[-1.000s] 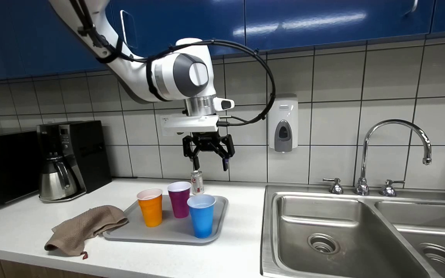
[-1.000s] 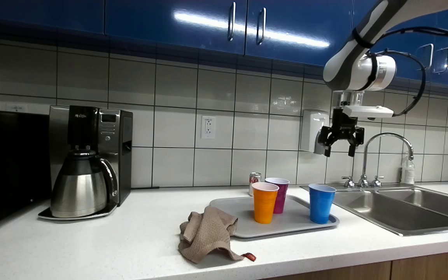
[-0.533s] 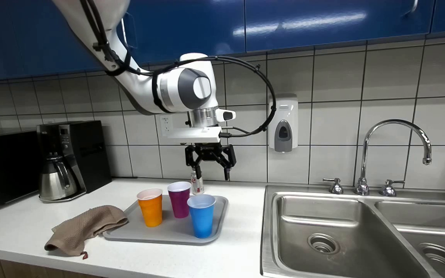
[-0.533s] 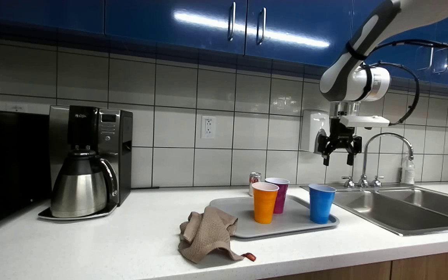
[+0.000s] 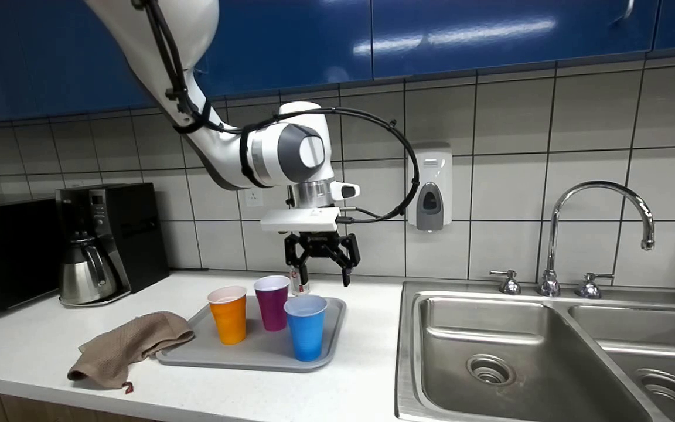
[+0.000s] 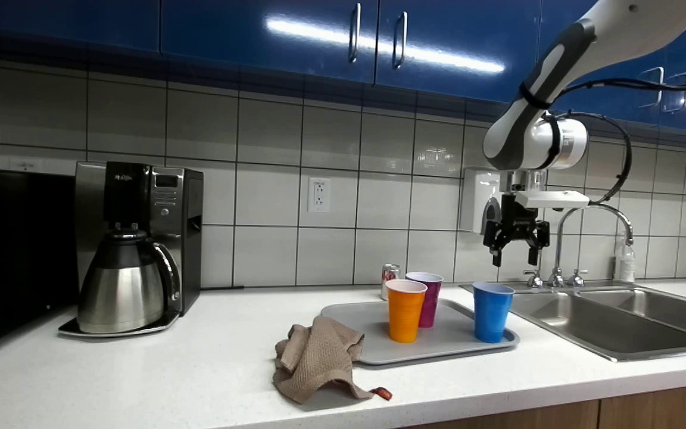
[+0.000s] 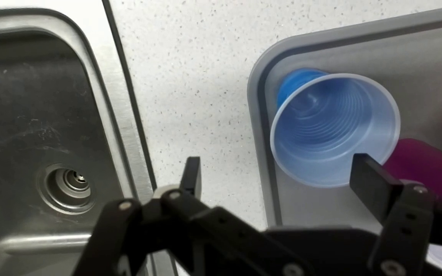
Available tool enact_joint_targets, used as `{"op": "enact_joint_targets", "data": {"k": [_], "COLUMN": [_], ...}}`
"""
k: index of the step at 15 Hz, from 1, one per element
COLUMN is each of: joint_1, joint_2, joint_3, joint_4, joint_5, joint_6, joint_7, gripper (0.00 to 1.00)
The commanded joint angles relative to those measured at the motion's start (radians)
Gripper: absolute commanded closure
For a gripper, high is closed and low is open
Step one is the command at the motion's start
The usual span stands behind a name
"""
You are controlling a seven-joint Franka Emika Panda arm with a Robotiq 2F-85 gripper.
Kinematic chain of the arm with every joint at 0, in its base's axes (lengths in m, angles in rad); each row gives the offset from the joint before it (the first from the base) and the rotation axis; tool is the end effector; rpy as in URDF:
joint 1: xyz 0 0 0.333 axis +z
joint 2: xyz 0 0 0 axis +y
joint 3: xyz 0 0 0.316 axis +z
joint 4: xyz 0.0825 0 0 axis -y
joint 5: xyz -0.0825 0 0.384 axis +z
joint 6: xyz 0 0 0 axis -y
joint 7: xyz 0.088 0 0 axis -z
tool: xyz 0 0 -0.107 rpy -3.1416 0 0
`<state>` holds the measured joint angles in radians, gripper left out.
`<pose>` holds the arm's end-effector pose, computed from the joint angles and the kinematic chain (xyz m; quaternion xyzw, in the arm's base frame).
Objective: Remove the cups from the tray
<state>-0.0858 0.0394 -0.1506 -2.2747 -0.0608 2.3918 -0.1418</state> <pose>0.5147 -0.1244 0.3468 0.9986 -0.0257 0.0337 0.0314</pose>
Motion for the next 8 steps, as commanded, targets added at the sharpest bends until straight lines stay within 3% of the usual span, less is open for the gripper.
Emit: {"op": "enact_joint_targets", "data": {"k": [1,8], "joint_1": [-0.012,-0.011], "joint_2": [0.051,0.115], "joint_3": [0.016,0.026], "joint_4": [0.040,0.064], "joint_5": [0.002,-0.006], "joint_6": [0.003,0.004], "joint_7": [-0.012,-0.006], "gripper": [0.00,0.00]}}
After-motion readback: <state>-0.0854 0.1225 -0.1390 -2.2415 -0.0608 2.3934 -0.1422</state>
